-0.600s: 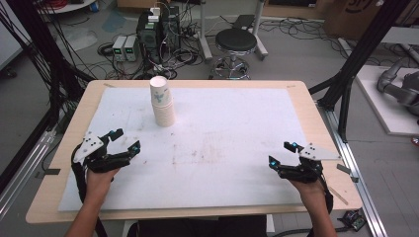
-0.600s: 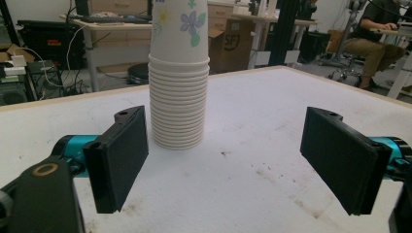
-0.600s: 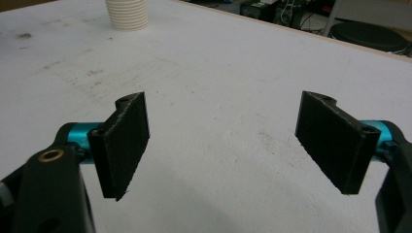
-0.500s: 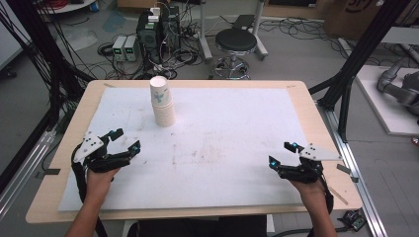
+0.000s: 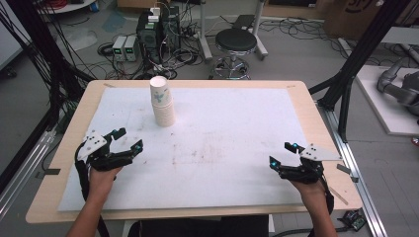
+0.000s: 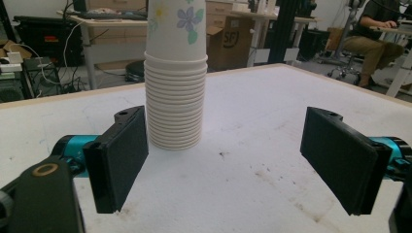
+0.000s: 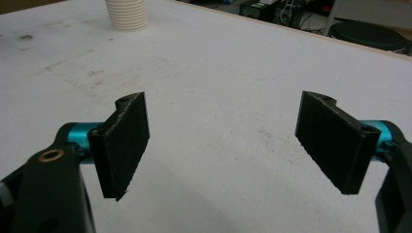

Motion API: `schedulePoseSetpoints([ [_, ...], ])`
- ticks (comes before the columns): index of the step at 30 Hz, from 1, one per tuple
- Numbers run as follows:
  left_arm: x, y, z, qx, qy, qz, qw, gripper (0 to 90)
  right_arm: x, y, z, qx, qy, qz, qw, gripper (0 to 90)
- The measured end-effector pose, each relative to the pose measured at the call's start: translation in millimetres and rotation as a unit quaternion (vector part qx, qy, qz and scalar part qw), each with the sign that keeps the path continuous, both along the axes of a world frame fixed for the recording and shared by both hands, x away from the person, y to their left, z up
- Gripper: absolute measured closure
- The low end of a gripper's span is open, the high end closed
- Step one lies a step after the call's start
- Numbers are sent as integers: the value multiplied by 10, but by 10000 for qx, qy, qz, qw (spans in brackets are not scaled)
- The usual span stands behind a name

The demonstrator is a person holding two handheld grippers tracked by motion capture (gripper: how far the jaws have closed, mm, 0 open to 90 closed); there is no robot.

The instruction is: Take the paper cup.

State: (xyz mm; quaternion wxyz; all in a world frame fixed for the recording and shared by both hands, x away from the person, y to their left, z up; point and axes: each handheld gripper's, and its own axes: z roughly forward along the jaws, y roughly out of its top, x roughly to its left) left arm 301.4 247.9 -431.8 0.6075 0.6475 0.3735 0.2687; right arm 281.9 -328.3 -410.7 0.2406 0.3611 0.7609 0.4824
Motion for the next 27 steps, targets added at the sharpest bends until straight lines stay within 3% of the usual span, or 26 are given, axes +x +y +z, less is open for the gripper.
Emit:
schedulePoseSetpoints([
  [9, 86, -58, 22, 95, 118, -64, 9999, 176, -5, -14, -8, 2, 33, -10, 10000, 203],
  [11, 117, -61, 69, 15, 139, -46, 9999, 175, -9, -13, -3, 4, 9, -22, 10000, 203],
  [19, 387, -174, 416, 38, 253, -171, 9995, 164, 0, 26, 8, -13, 65, 20, 10000, 203],
  [24, 611, -272, 655, 246, 291, -197, 9991, 164, -11, 20, 2, -8, 105, 22, 9999, 203],
  [27, 684, -295, 717, 292, 325, -205, 9988, 164, -16, 18, 8, 17, 82, -4, 10000, 203],
])
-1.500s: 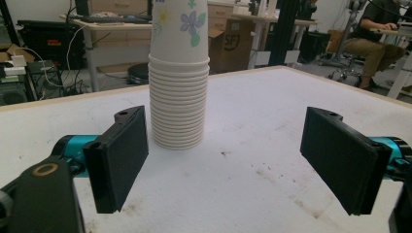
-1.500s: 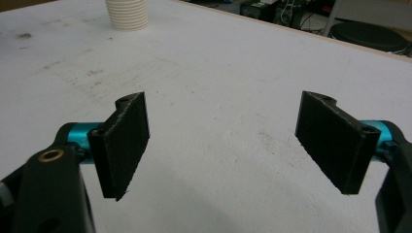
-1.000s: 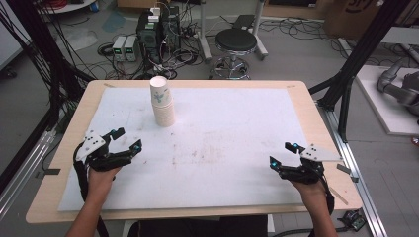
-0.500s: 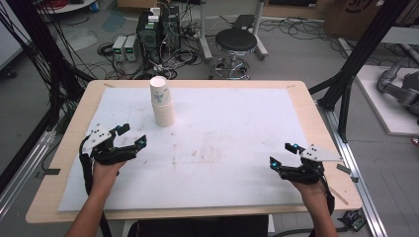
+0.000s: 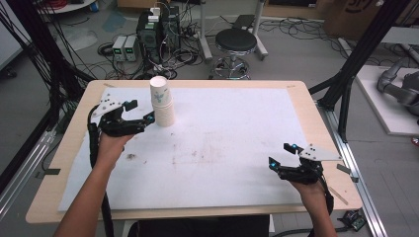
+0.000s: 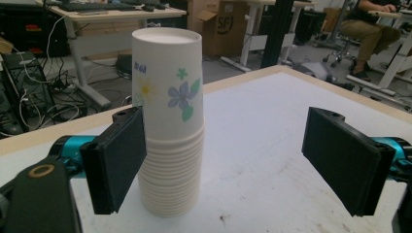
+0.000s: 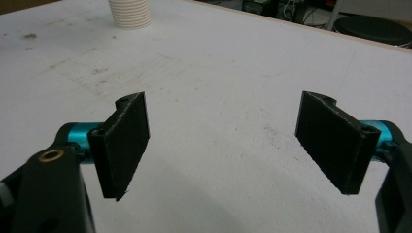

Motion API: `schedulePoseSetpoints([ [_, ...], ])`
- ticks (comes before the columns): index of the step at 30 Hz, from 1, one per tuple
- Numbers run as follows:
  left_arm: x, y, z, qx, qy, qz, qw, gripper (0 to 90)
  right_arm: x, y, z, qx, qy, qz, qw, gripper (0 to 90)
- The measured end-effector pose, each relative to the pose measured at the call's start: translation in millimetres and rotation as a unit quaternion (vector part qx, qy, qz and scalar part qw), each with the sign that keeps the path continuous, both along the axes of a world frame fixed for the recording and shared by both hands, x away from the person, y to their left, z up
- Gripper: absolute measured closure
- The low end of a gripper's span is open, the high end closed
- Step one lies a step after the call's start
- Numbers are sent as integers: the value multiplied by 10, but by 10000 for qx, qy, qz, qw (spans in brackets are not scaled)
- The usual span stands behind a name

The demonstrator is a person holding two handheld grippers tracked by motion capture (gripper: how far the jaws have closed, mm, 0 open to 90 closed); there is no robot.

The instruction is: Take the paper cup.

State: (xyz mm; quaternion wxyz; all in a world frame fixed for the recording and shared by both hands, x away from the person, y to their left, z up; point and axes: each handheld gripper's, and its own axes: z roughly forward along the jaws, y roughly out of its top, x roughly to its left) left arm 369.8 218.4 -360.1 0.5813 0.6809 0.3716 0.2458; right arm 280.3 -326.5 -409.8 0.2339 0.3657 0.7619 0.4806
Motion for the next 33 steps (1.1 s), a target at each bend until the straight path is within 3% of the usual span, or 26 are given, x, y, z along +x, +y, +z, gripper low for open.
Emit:
schedulePoseSetpoints([
  [9, 375, -89, 280, 181, 134, 204, 9995, 164, -12, 4, 8, 2, 20, 17, 10000, 203],
  [16, 650, -174, 369, 342, 276, 306, 9986, 164, -9, -4, 8, -17, -12, 26, 10000, 203],
  [20, 850, -241, 337, 429, 482, 408, 9971, 164, -13, 0, 5, -12, 15, 35, 10000, 203],
  [30, 991, -351, 207, 532, 680, 376, 9956, 182, -19, -15, 4, 20, 21, 11, 10000, 203],
  [32, 997, -352, 192, 518, 694, 372, 9955, 218, -22, -14, 7, 21, 29, 9, 10000, 203],
  [33, 999, -347, 186, 514, 692, 308, 9958, 282, -22, -17, 10, 22, 23, 11, 10000, 203],
])
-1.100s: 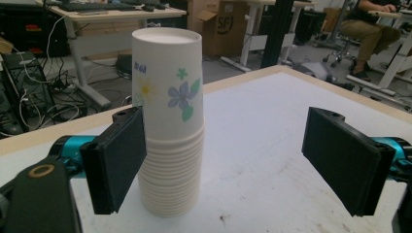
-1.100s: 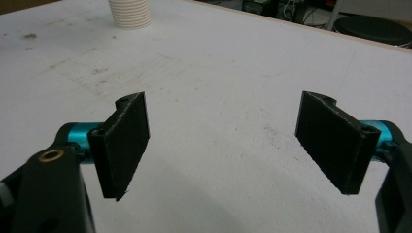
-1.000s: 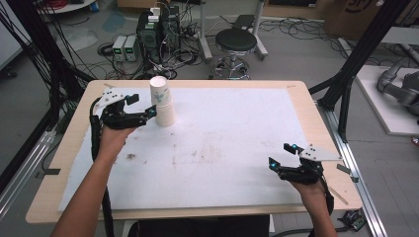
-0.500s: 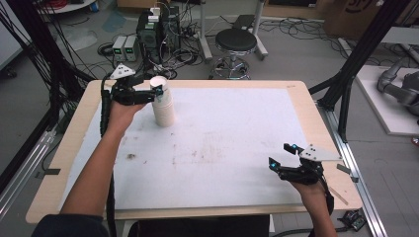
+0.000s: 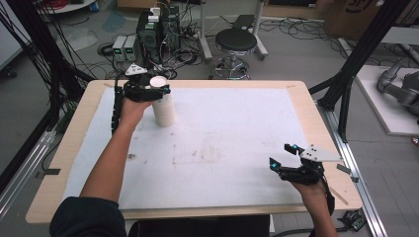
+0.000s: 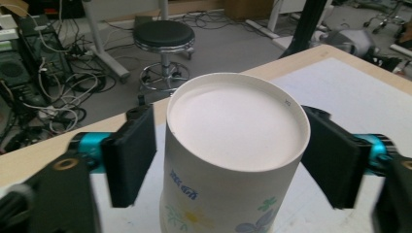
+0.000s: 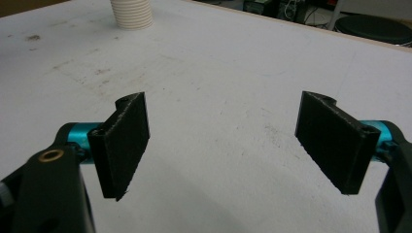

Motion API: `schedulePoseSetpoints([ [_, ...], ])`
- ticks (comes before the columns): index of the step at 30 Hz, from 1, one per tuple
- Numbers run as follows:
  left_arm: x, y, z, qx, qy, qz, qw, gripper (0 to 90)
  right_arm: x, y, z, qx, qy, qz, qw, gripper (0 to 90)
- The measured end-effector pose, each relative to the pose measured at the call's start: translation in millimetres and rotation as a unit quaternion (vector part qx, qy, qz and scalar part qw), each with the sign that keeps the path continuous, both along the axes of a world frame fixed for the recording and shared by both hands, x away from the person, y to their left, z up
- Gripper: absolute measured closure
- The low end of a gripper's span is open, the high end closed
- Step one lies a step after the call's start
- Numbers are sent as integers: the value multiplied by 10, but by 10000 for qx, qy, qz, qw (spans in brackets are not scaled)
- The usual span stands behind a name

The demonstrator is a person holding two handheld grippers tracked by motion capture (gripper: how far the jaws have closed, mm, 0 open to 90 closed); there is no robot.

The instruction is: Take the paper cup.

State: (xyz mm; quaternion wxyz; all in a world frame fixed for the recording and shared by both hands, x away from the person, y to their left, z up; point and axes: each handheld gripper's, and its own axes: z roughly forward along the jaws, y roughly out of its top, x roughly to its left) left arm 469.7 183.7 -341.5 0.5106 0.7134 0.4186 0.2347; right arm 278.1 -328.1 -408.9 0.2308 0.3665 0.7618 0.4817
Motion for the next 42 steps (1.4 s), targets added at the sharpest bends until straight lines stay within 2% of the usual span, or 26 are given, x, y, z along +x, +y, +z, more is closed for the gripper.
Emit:
schedulePoseSetpoints([
  [1, 0, 0, 0, 0, 0, 0, 10000, 327, 0, 0, 0, 0, 0, 0, 10000, 203],
  [7, -23, 5, 40, 0, -199, -41, 9998, 333, 2, 2, -3, 7, 4, 14, 10000, 203],
  [10, -50, 30, 111, -93, -313, -47, 9995, 335, 2, 3, -1, 15, 9, 13, 10000, 203],
  [12, -101, 70, 190, -277, -513, -11, 9983, 339, 1, 6, 0, 8, 2, 5, 10000, 203],
  [15, -126, 105, 244, -363, -548, -39, 9978, 342, -1, 11, 3, 19, 11, 9, 10000, 203],
  [17, -162, 145, 311, -485, -647, -52, 9967, 345, -3, 20, 4, 30, 18, 22, 10000, 203],
  [18, -201, 179, 388, -609, -760, -60, 9952, 346, -1, 23, 4, 23, 4, 25, 10000, 203],
  [19, -201, 179, 388, -609, -760, -60, 9952, 346, -1, 23, 4, 23, 4, 25, 10000, 203],
  [20, -246, 212, 466, -682, -867, -50, 9939, 347, -3, 29, 5, 8, 15, 31, 10000, 203],
  [21, -246, 212, 466, -682, -867, -50, 9939, 348, -2, 32, 6, 17, 10, 34, 10000, 203],
  [24, -327, 265, 561, -785, -1004, -68, 9918, 349, -5, 38, 8, 34, 25, 37, 10000, 203],
  [28, -492, 334, 657, -875, -1107, -168, 9898, 351, -4, 37, 10, 39, 4, 43, 10000, 203],
  [29, -492, 334, 657, -875, -1107, -168, 9898, 351, -4, 37, 10, 39, 4, 43, 10000, 203],
  [34, -705, 379, 649, -837, -1074, -311, 9902, 352, 2, 62, 9, 66, 18, 86, 9999, 203],
  [36, -858, 386, 554, -782, -1036, -397, 9907, 352, 10, 78, 2, 72, 56, 135, 9999, 203],
  [37, -858, 386, 554, -782, -1036, -397, 9907, 353, 10, 78, 2, 72, 56, 135, 9999, 203],
  [40, -998, 378, 435, -822, -959, -468, 9909, 353, 39, 138, 0, 89, 132, 260, 9995, 202],
  [42, -1069, 363, 365, -768, -923, -524, 9914, 353, 61, 165, 1, 96, 153, 330, 9993, 202],
])
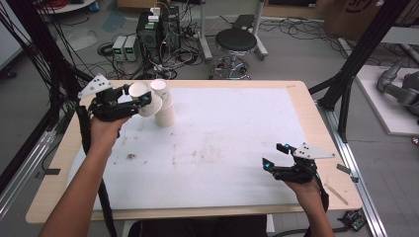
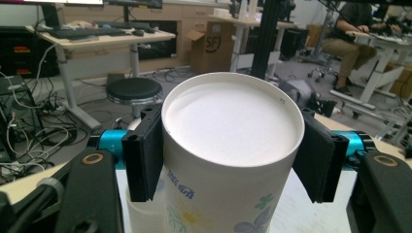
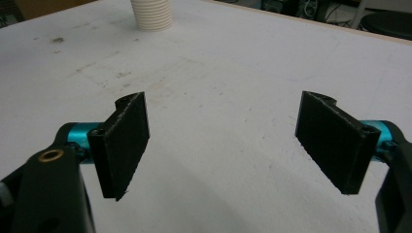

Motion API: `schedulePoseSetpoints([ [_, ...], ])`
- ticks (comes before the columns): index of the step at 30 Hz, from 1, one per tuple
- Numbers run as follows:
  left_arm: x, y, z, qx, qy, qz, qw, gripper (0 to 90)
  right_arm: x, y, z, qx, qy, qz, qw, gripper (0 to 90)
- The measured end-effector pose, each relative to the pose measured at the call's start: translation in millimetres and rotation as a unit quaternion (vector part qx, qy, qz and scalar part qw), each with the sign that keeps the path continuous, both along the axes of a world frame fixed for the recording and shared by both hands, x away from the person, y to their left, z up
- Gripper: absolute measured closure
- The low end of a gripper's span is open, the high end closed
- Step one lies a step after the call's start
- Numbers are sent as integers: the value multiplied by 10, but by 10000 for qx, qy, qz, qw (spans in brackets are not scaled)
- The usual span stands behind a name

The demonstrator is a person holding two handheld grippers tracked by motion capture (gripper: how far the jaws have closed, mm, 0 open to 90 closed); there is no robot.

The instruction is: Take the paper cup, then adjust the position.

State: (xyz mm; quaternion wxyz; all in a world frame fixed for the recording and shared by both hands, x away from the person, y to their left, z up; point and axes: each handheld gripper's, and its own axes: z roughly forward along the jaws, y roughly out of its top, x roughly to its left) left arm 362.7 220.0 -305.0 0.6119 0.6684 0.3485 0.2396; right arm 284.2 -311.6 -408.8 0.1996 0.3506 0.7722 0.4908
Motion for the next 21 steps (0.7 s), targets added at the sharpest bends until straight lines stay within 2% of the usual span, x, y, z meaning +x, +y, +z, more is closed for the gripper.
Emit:
schedulePoseSetpoints([
  [1, -49, -12, -75, -4, 34, -67, 10000, 353, 10, 13, 0, 0, 20, 23, 10000, 202],
  [2, -49, -12, -75, -4, 34, -67, 10000, 353, 10, 13, 0, 0, 20, 23, 10000, 202],
  [5, -91, -38, -190, 78, 112, -157, 9998, 353, 37, 47, -6, -14, 65, 76, 9999, 202],
  [6, -106, -62, -266, 77, 186, -199, 9996, 353, 45, 64, -13, -36, 65, 116, 9999, 202],
  [10, -129, -112, -351, 118, 260, -301, 9991, 353, 30, 87, -9, -23, 74, 198, 9998, 202],
  [12, -152, -183, -405, 206, 291, -492, 9982, 352, 24, 102, -1, -8, 52, 242, 9997, 202],
  [21, -180, -330, -488, 223, 331, -804, 9960, 352, 47, 209, 1, -16, 87, 459, 9989, 202],
])
